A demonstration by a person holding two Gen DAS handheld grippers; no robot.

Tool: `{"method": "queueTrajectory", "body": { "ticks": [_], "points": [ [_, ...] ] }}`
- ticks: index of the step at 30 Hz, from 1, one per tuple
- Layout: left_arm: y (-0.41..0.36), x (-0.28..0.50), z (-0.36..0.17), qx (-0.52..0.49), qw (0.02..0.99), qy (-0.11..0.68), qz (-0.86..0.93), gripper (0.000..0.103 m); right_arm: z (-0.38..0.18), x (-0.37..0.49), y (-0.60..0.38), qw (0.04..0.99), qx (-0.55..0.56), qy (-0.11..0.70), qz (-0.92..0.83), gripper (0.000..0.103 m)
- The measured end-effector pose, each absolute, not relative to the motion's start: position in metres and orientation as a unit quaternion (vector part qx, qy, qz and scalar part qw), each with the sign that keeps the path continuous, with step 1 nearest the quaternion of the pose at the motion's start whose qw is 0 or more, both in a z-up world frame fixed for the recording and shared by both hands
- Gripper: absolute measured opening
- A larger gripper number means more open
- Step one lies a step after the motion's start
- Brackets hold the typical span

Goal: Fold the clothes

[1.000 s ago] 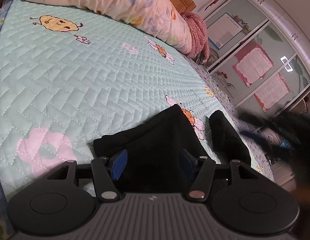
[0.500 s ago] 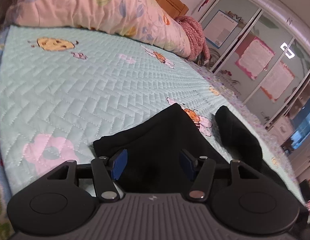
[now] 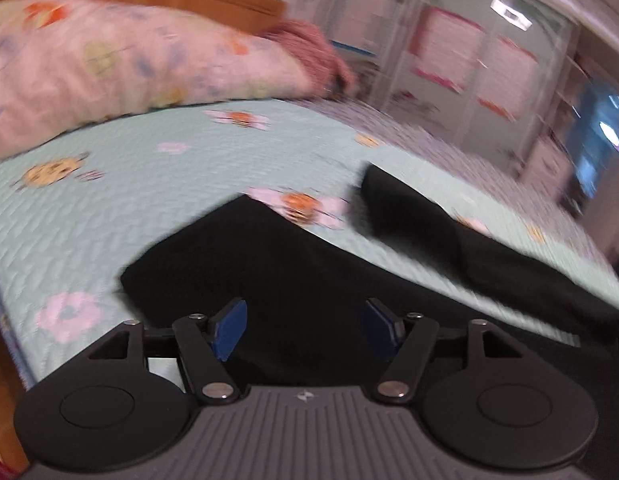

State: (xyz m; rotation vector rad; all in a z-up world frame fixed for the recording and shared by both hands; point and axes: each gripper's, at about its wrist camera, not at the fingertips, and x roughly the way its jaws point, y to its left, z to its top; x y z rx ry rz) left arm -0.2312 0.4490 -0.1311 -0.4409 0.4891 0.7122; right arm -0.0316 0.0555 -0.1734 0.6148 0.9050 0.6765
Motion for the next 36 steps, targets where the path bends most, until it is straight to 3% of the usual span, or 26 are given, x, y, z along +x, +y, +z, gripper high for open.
{"method": "queueTrajectory", "body": {
  "ticks": [3, 6, 8, 12, 15, 18, 24, 29, 36],
  "points": [
    [0.440, -0.209, -0.145, -0.186, 0.882, 0.304, 0.307, 0.072, -0.167, -0.015, 0.014, 0.827, 0.310, 0.389, 0.263, 0.071],
    [0.442, -0.199, -0.170, -0.173, 0.869, 0.357, 0.296, 0.073, -0.182, -0.001, -0.025, 0.851, 0.271, 0.409, 0.189, 0.074],
    [0.441, -0.198, -0.172, -0.147, 0.873, 0.360, 0.294, 0.074, -0.195, -0.005, -0.053, 0.844, 0.293, 0.416, 0.168, 0.058],
    [0.453, -0.194, -0.169, -0.166, 0.863, 0.376, 0.293, 0.076, -0.198, -0.015, -0.090, 0.833, 0.339, 0.410, 0.154, 0.058],
    [0.454, -0.188, -0.167, -0.170, 0.856, 0.388, 0.297, 0.077, -0.183, -0.018, -0.104, 0.843, 0.353, 0.374, 0.157, 0.064],
    [0.454, -0.182, -0.165, -0.179, 0.848, 0.400, 0.299, 0.078, -0.184, -0.006, -0.124, 0.851, 0.358, 0.357, 0.142, 0.076],
    [0.469, -0.195, -0.149, -0.271, 0.831, 0.390, 0.289, 0.078, -0.208, -0.012, -0.152, 0.838, 0.400, 0.354, 0.107, 0.070],
    [0.460, -0.221, -0.145, -0.369, 0.808, 0.375, 0.265, 0.078, -0.194, -0.044, -0.177, 0.855, 0.424, 0.289, 0.078, 0.075],
    [0.433, -0.248, -0.166, -0.470, 0.778, 0.332, 0.251, 0.078, -0.226, -0.054, -0.214, 0.829, 0.471, 0.299, 0.041, 0.080]
  ]
}}
